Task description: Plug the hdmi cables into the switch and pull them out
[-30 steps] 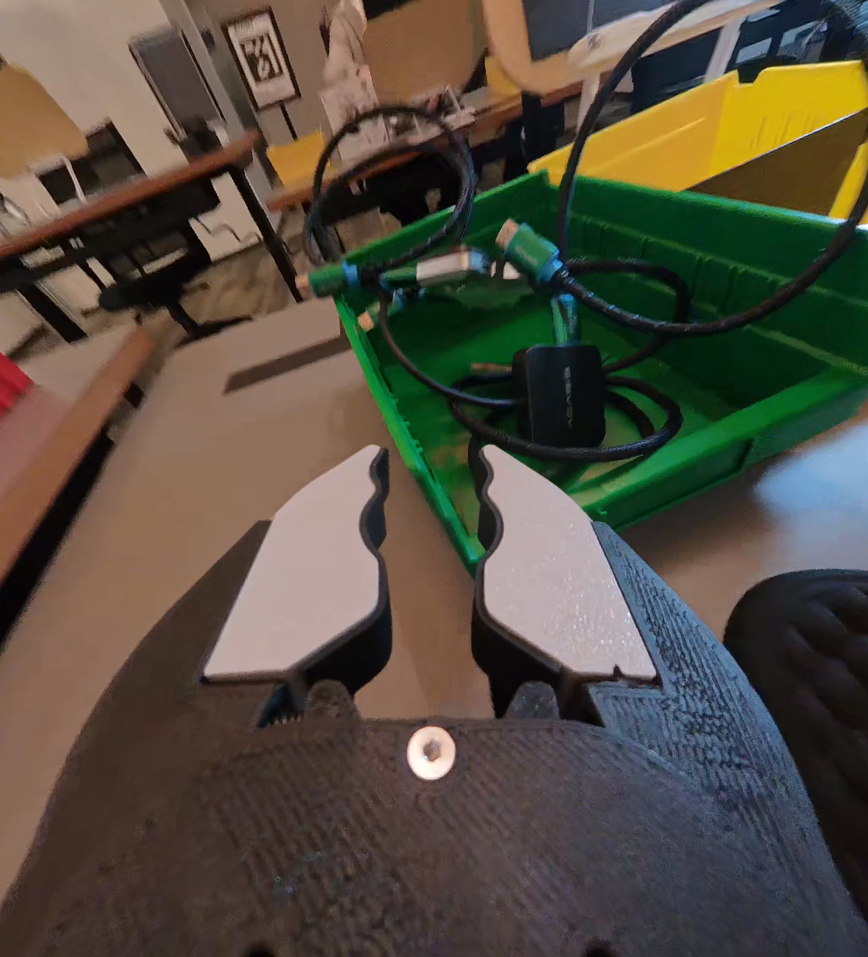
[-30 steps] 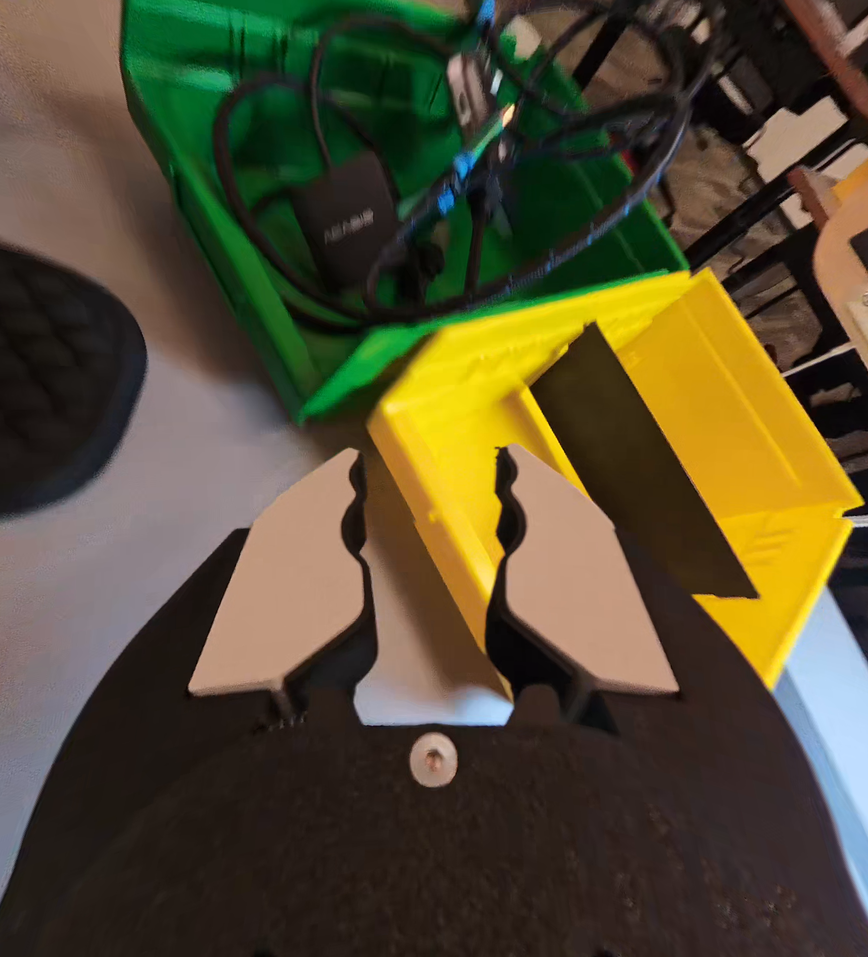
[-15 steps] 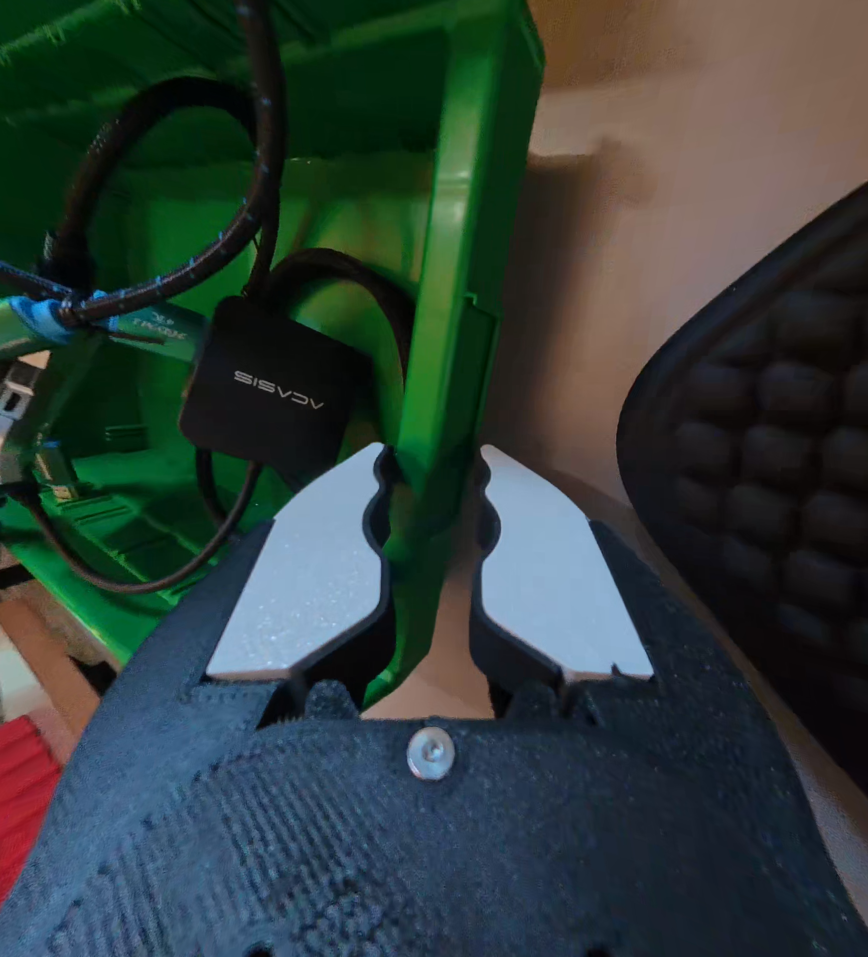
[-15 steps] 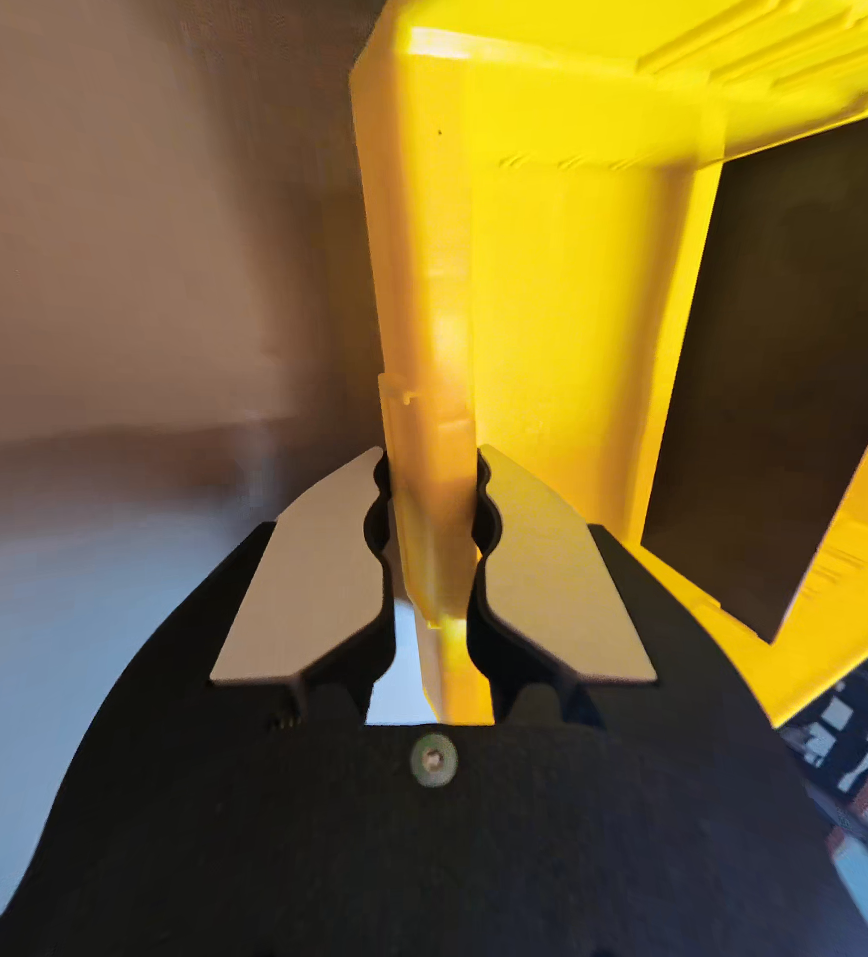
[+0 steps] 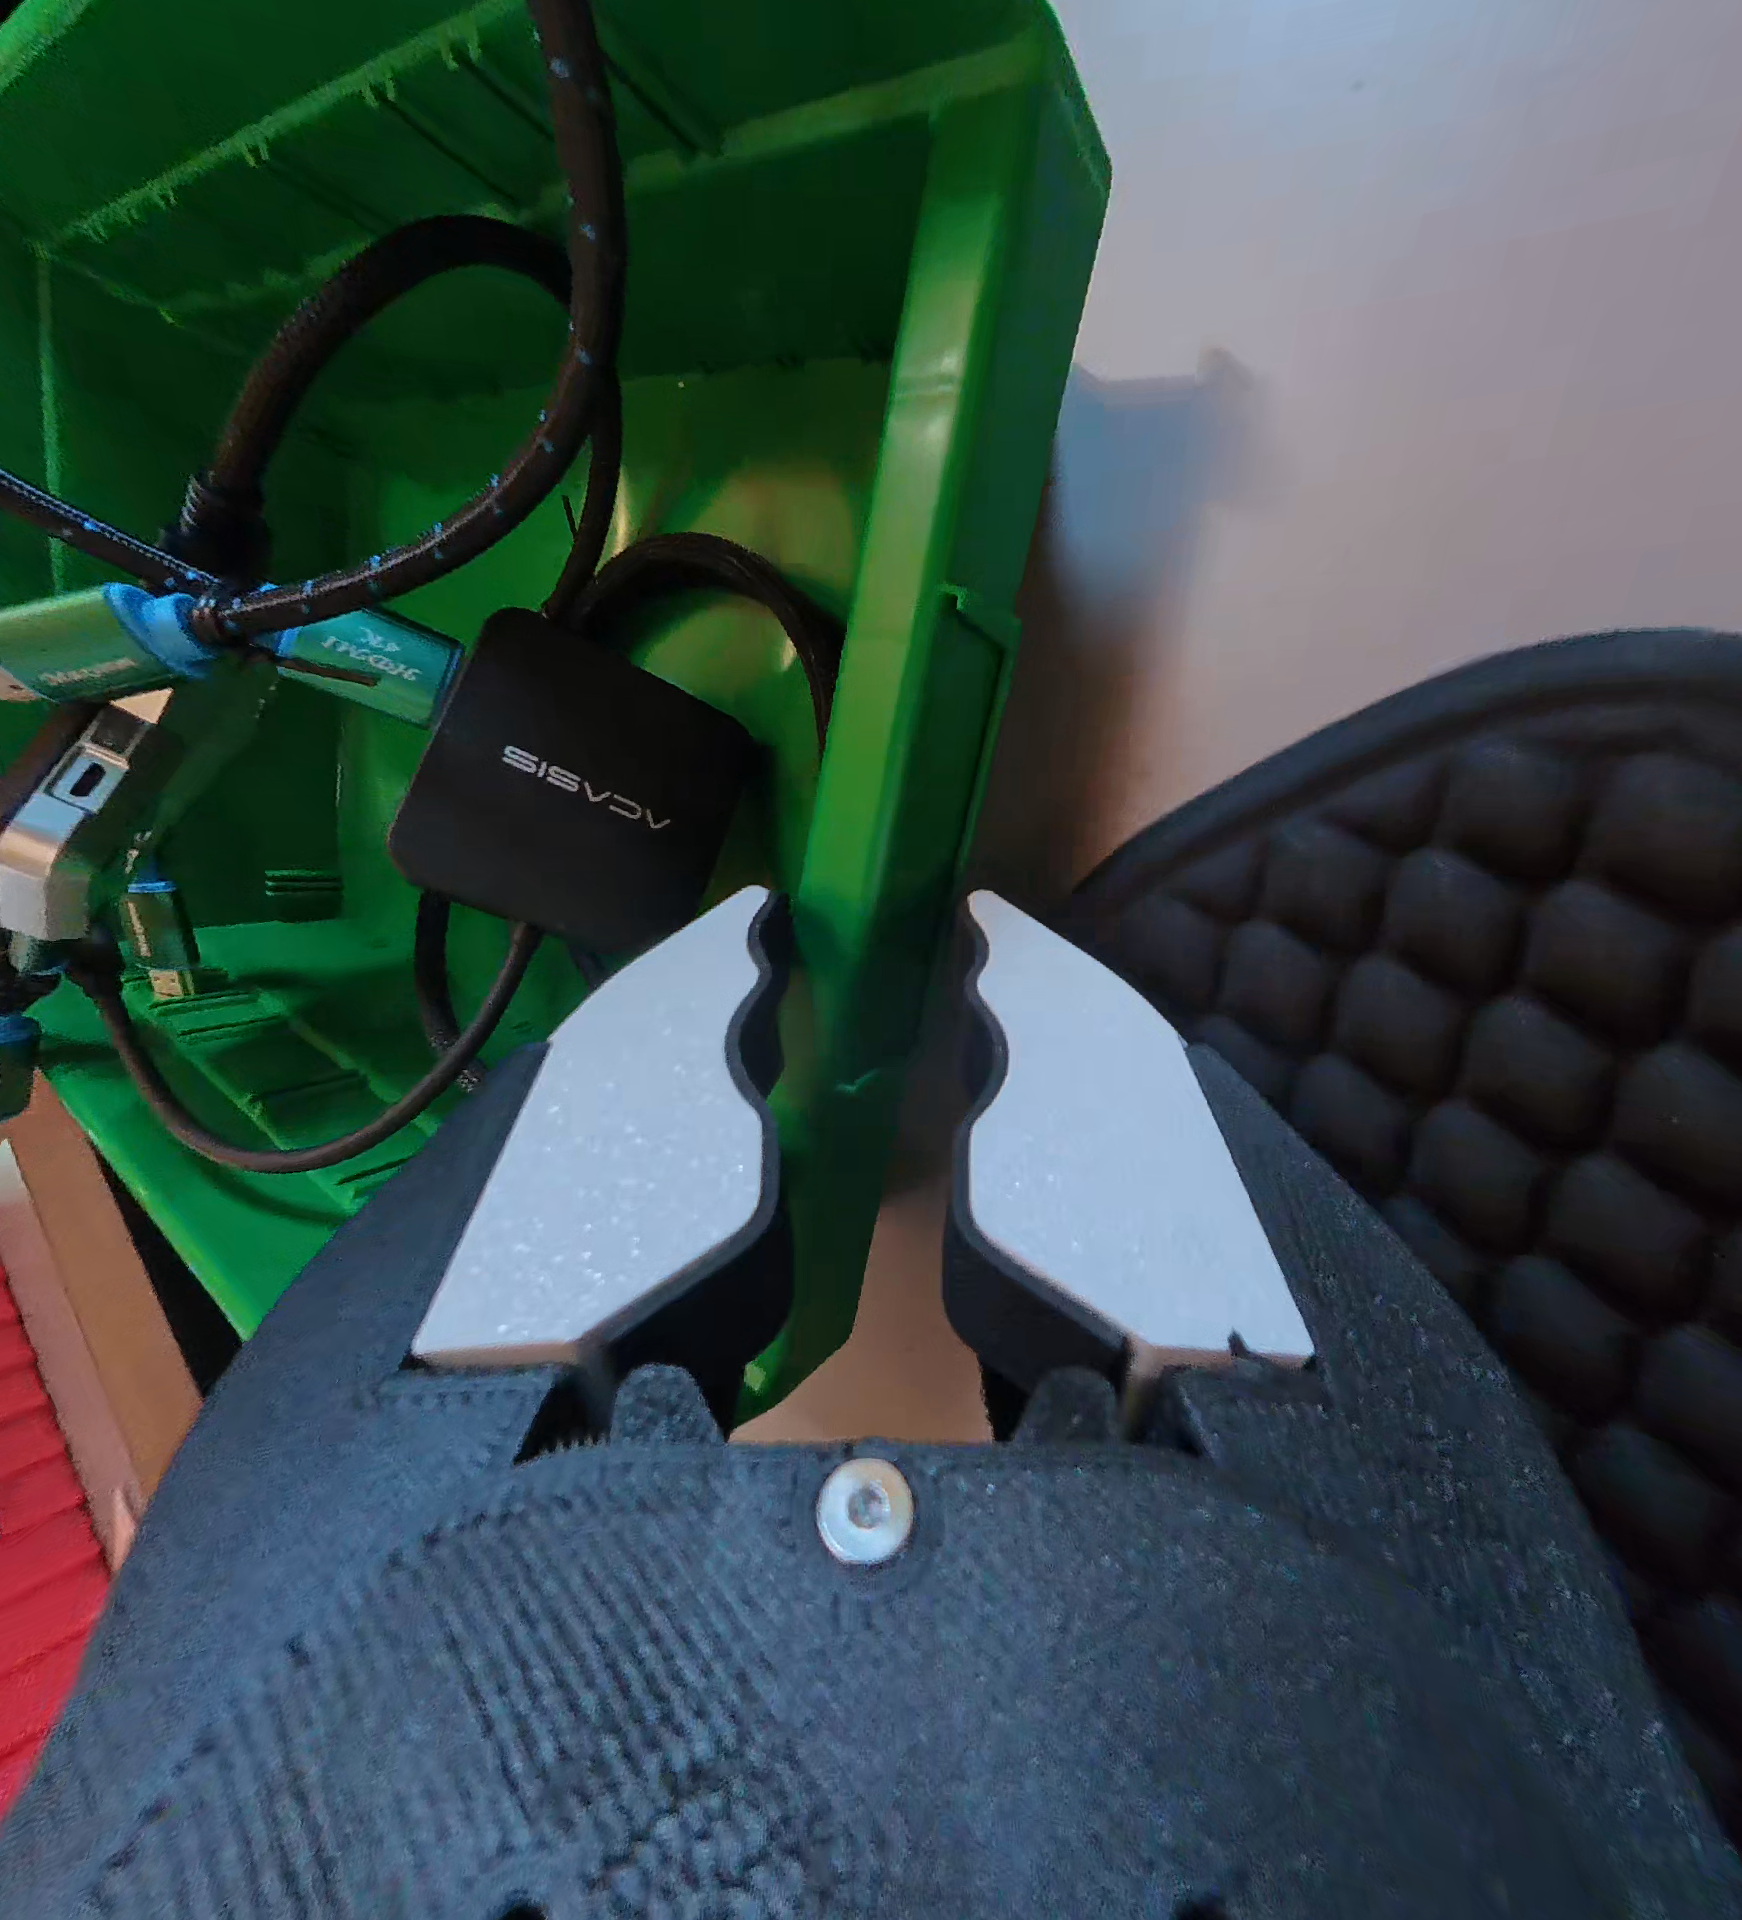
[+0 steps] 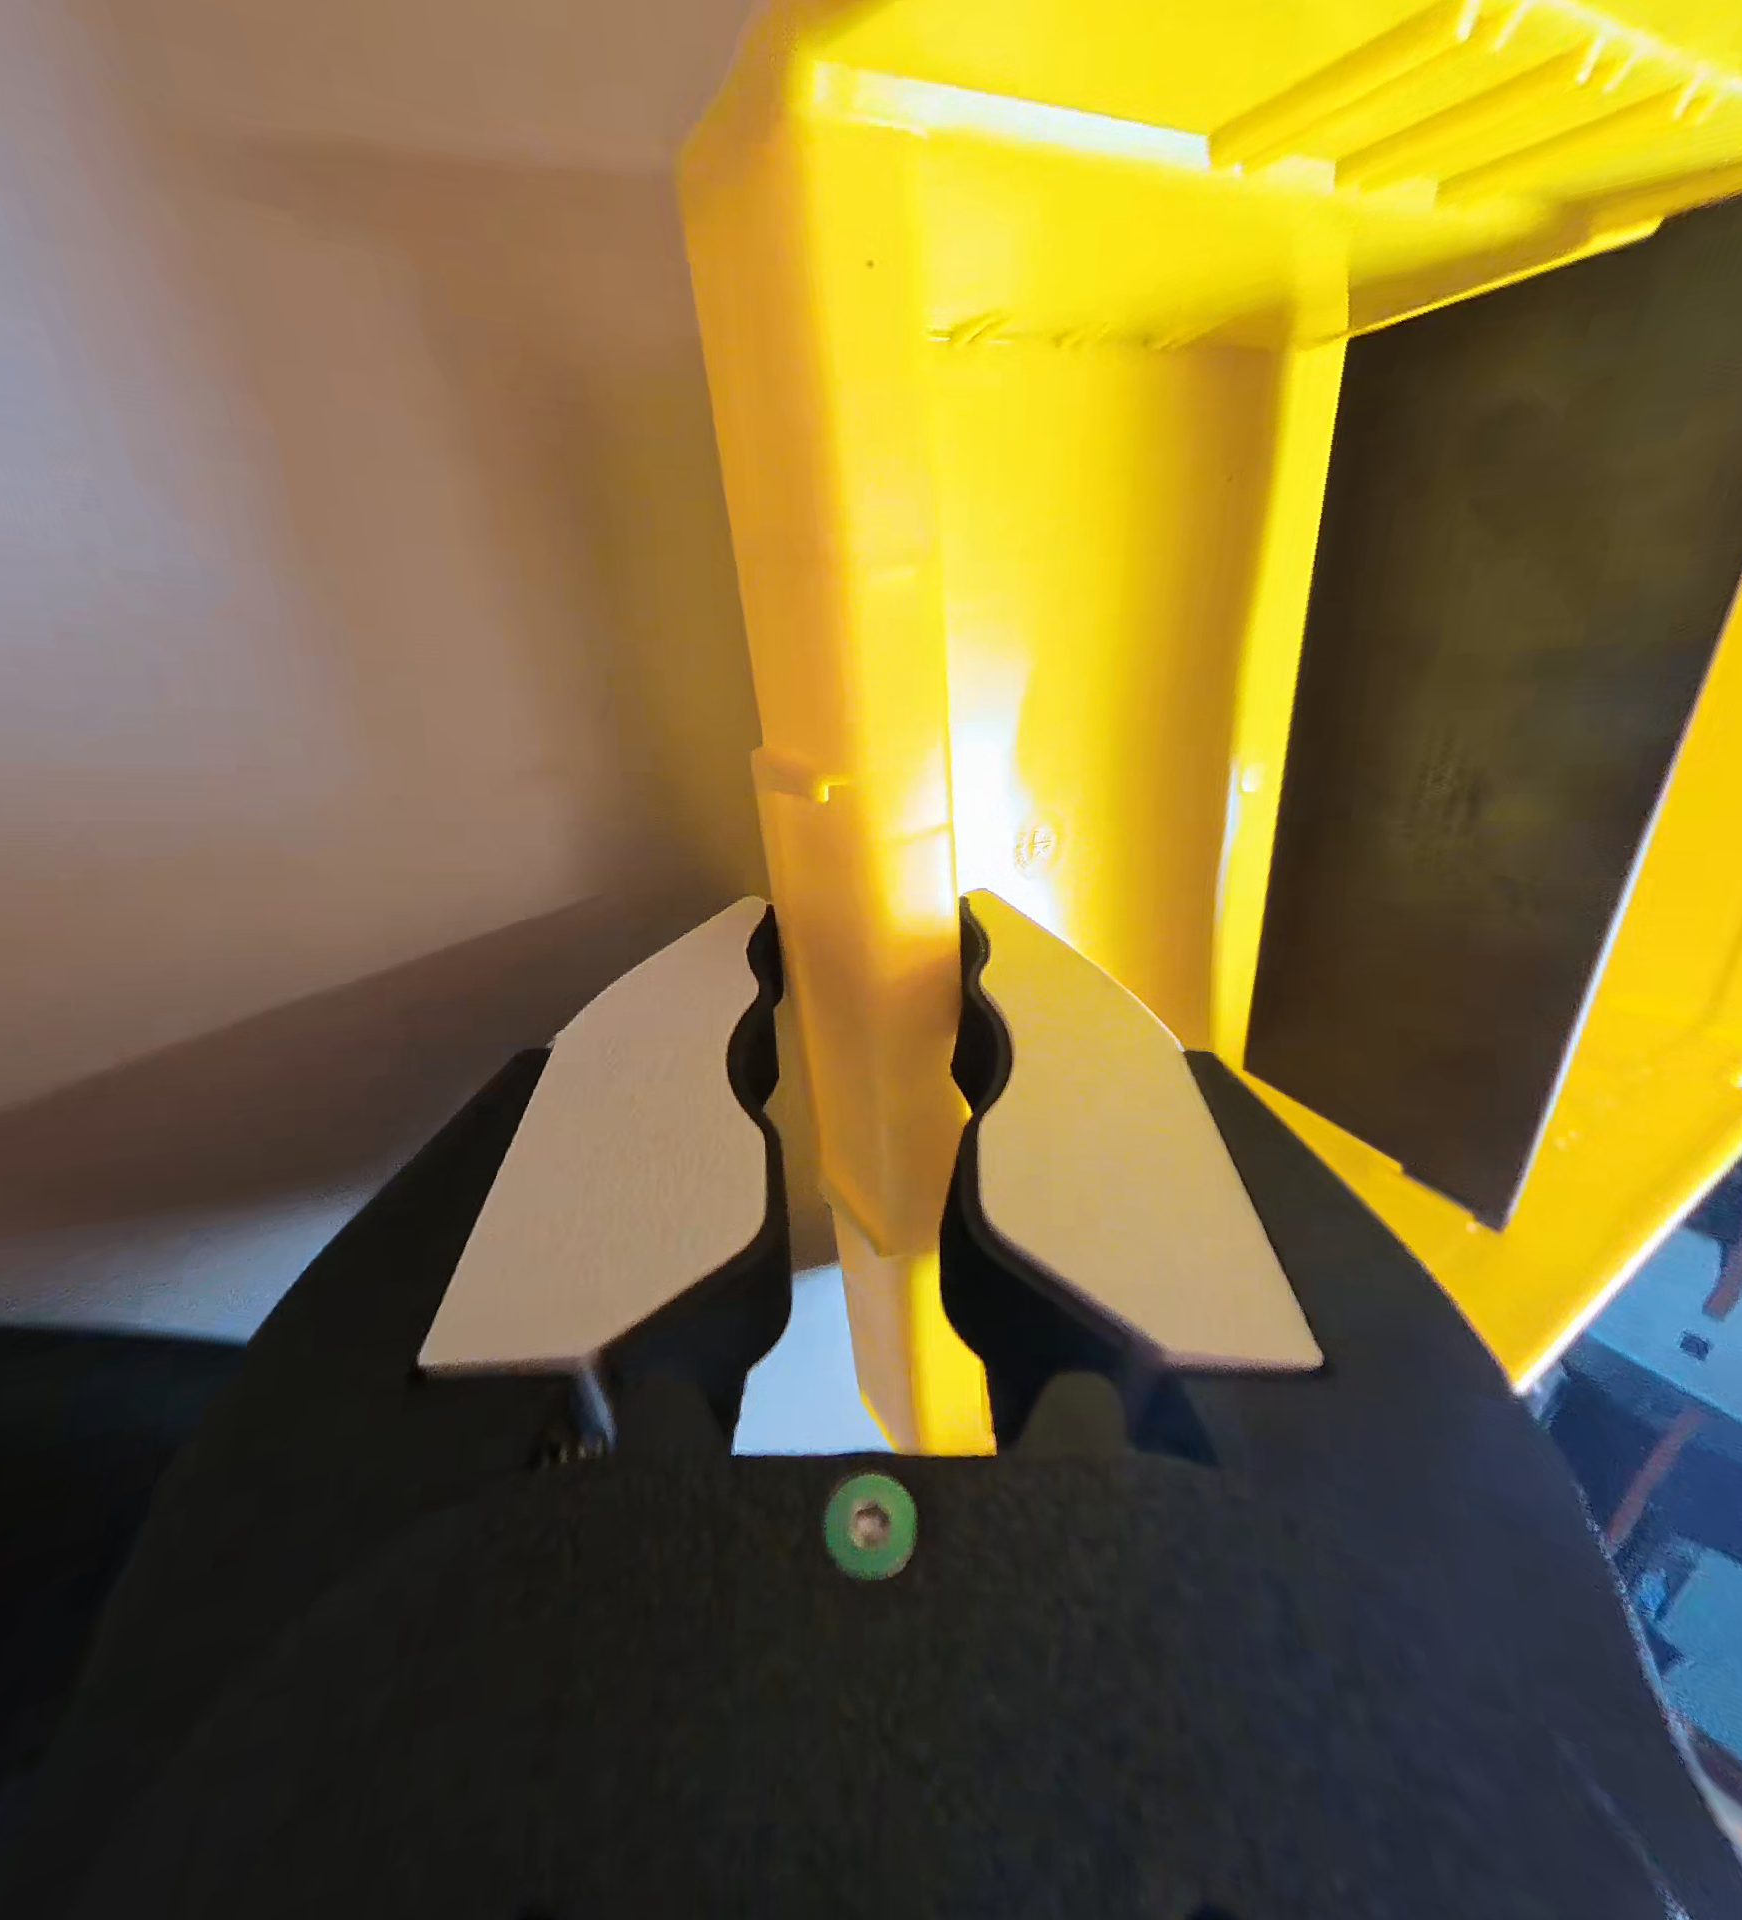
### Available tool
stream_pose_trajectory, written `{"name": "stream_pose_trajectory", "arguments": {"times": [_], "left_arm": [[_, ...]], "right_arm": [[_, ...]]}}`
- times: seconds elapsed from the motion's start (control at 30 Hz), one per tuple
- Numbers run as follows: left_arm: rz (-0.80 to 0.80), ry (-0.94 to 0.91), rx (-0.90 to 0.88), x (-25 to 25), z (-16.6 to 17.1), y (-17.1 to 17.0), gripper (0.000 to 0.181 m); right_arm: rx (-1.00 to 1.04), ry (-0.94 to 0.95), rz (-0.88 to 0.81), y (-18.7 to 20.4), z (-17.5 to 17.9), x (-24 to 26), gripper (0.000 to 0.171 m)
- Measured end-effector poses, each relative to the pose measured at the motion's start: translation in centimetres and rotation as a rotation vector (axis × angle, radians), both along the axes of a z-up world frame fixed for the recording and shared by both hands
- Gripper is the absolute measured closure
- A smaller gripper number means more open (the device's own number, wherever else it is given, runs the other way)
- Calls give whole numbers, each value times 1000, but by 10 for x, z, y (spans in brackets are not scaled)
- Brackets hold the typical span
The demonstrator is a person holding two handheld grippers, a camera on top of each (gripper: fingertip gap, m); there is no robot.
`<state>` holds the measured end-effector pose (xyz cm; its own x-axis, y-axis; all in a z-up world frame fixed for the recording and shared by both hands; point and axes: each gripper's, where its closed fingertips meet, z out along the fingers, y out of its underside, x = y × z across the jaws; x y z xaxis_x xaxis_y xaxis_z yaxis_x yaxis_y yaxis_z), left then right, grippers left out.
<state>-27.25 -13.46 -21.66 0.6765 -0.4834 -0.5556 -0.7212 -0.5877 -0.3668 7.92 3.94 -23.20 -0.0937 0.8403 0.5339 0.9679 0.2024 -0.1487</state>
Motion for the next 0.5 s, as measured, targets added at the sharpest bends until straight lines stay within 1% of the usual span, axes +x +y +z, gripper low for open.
{"name": "stream_pose_trajectory", "arguments": {"times": [0.2, 0.27, 0.33, 0.4, 0.43, 0.5], "left_arm": [[15, -15, 67, -16, 1, 36, 150], [16, -14, 126, -28, 1, 52, 150], [57, -9, 188, -45, 2, 62, 148], [86, -10, 237, -56, 7, 62, 144], [90, -41, 271, -56, 13, 60, 144], [97, -159, 343, -54, 31, 56, 147]], "right_arm": [[87, 86, -87, 69, 2, -8, 140], [140, 166, -115, 83, 9, -14, 138], [133, 279, -110, 78, 19, -24, 130], [108, 425, -76, 61, 36, -37, 128], [90, 500, -62, 51, 45, -41, 128], [38, 618, -38, 33, 61, -47, 128]]}}
